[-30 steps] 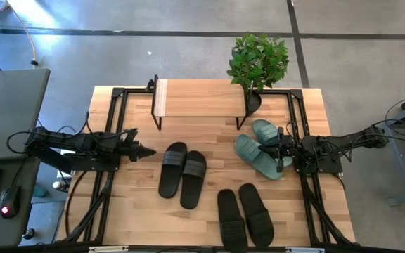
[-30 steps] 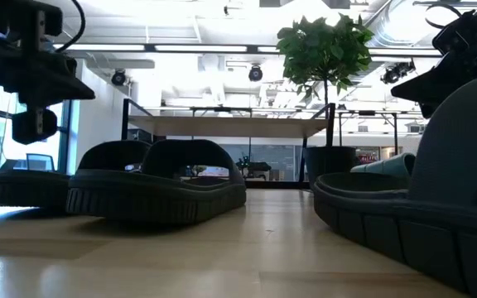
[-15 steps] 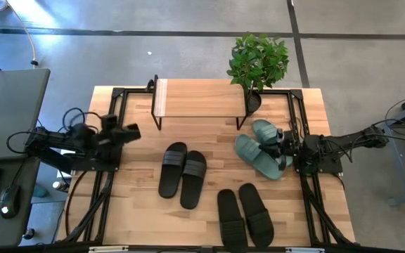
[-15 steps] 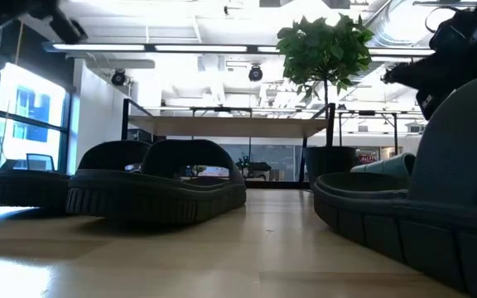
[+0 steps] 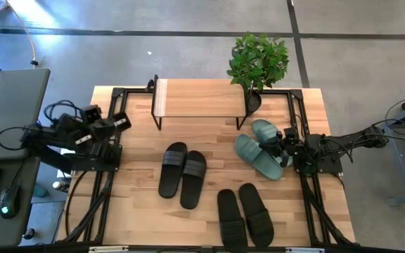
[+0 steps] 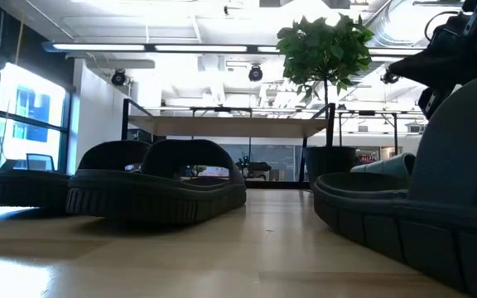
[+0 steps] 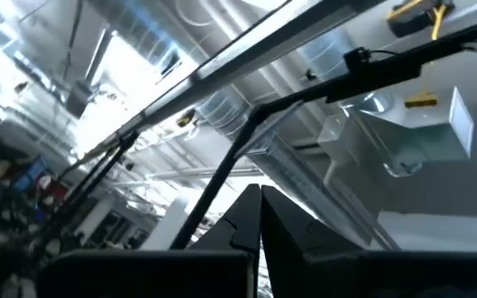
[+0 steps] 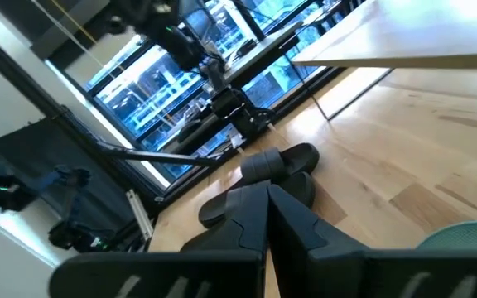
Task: Pick and place slides into the shelf
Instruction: Put the black slipper on the shelf
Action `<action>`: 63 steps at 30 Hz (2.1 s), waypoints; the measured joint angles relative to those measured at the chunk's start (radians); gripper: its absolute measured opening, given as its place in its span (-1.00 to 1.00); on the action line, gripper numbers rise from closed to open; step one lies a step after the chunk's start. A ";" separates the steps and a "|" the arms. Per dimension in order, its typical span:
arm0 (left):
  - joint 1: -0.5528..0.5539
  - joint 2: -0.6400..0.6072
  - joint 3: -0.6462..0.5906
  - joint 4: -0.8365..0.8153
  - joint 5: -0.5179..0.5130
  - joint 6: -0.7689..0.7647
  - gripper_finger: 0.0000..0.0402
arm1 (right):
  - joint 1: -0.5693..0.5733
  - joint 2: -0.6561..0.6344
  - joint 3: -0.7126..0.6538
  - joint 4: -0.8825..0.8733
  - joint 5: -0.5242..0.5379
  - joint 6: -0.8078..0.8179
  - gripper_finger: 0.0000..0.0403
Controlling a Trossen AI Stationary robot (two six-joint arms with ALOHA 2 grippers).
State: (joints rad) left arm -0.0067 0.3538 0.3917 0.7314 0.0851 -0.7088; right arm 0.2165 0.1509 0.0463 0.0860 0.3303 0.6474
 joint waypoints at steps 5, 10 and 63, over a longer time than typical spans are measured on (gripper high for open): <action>-0.001 0.174 0.262 -0.121 0.141 0.109 -1.00 | 0.000 0.000 0.001 -0.013 0.035 0.000 -1.00; 0.000 0.369 0.518 -0.247 0.231 0.178 -1.00 | 0.000 0.000 0.001 -0.044 0.044 0.000 -1.00; -0.346 1.362 0.903 -1.914 -0.656 0.371 -0.03 | 0.000 0.000 0.003 -0.110 0.096 -0.049 -1.00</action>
State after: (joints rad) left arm -0.3526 1.7160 1.2948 -1.1823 -0.5710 -0.3377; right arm 0.2163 0.1505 0.0490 -0.0241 0.4263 0.5986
